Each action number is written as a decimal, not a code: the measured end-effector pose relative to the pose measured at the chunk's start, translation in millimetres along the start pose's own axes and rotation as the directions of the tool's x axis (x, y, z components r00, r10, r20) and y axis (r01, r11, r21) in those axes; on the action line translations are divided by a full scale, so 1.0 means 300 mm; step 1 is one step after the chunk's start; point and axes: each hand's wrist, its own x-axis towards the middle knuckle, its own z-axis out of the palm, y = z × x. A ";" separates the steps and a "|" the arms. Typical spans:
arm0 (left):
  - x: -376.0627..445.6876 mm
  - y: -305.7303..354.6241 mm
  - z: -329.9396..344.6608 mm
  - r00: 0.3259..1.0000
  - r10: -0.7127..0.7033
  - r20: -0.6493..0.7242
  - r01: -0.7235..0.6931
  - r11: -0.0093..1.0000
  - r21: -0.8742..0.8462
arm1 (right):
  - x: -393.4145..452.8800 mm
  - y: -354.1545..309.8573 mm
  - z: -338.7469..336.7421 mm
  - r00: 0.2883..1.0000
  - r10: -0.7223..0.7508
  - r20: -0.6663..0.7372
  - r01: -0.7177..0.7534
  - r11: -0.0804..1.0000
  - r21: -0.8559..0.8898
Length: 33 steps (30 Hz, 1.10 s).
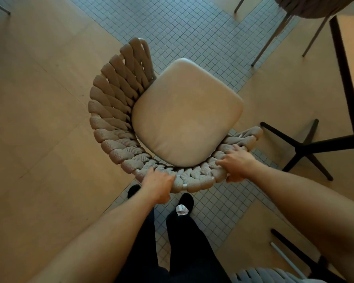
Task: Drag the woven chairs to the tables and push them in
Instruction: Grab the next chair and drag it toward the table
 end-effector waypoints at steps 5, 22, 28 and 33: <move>0.046 0.167 -0.023 0.999 -0.025 -0.042 0.016 0.981 -0.194 | 0.006 0.184 0.006 0.995 0.094 0.022 -0.092 0.994 -0.065; 0.022 0.155 0.007 0.994 -0.015 -0.111 -0.002 0.988 -0.153 | -0.008 0.191 0.022 0.989 0.139 0.042 -0.139 0.990 0.002; -0.057 0.023 0.066 0.996 0.026 -0.087 -0.032 0.998 -0.059 | -0.057 -0.015 0.044 0.980 0.198 0.035 -0.201 0.975 0.098; -0.117 -0.113 0.091 0.996 0.036 -0.087 -0.031 0.997 0.067 | -0.079 -0.193 0.013 0.969 0.233 0.079 -0.244 0.949 0.200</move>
